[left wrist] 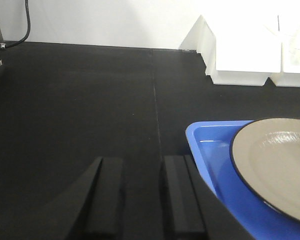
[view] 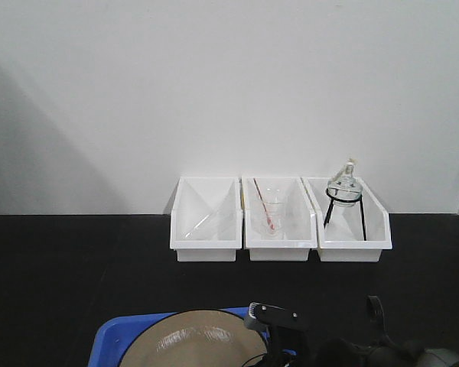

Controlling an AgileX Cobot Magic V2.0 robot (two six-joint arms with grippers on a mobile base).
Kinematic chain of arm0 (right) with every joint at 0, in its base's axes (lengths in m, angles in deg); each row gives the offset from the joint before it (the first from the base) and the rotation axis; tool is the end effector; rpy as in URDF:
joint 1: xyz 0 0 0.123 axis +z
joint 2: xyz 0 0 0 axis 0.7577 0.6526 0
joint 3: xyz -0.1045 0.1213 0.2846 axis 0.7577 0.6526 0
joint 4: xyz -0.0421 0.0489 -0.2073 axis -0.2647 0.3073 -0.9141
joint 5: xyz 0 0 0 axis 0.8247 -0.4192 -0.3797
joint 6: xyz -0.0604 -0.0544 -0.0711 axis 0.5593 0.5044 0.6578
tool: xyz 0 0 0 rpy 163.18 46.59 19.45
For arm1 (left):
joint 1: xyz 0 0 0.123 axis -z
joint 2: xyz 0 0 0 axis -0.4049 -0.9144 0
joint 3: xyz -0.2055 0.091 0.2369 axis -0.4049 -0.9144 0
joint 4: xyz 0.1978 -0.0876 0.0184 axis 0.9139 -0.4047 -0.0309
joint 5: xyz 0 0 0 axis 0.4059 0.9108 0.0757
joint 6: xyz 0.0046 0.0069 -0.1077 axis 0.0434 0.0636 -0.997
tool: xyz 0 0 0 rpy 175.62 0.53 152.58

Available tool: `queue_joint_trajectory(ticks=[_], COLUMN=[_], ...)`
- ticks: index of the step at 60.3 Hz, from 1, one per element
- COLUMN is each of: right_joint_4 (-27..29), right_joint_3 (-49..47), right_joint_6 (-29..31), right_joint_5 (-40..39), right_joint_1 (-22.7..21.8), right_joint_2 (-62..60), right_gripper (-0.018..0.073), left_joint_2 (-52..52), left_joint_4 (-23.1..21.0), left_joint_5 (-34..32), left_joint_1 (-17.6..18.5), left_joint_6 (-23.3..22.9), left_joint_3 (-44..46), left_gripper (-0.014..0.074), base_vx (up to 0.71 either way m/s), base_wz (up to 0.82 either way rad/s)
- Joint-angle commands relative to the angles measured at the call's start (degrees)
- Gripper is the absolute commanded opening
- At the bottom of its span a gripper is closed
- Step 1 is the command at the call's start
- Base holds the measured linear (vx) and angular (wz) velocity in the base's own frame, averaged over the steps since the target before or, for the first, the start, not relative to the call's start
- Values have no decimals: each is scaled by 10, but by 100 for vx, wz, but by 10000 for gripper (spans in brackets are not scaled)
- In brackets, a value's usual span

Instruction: Place disk in tray to left cabinet

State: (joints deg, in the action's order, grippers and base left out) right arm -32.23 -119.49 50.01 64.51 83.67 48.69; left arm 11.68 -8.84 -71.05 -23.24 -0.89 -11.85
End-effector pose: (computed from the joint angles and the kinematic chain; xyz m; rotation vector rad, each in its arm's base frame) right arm 0.2807 0.2074 0.2176 -0.0995 2.5783 0.6139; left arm 0.0508 -0.0030 0.2933 -0.0048 1.8901 -0.0507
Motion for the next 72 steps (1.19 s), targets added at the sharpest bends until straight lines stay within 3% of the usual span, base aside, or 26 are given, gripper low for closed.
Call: queue_joint_trajectory(ticks=[1,14,26,37,45,56,64,72], right_joint_4=[-15,-66,-119,-179,-190,-209,-216,-215], right_joint_3=[-15,-15,-15,-15,-17,-102,-155,-182], right_joint_6=[9,9,9,9,9,-17,-17,-12], right_joint_5=[3,80,88,63,56,271,290,301], right_joint_1=[-14,-79,-140,-164,-165,-194,-219,-224], right_joint_2=[-25,-36,-74,-117,-130,-99,-83,-69], right_gripper=[512,513,513,512,509,495,495,495], left_joint_2=[-5,-5,-5,-7,-22,-107,-185,-272], left_joint_4=[-2,-2,-2,-7,-13,-54,-113,-216], left_joint_5=[-48,-48,-48,-52,-35,50,99,128], left_joint_1=[4,4,4,4,4,4,4,4], left_joint_6=[0,0,0,-2,-2,3,47,111], left_joint_3=[20,20,20,20,29,108,171,216], left_gripper=[335,335,335,335,335,335,335,335], base_vx=[0,0,0,0,0,0,0,0], base_wz=[0,0,0,0,0,0,0,0])
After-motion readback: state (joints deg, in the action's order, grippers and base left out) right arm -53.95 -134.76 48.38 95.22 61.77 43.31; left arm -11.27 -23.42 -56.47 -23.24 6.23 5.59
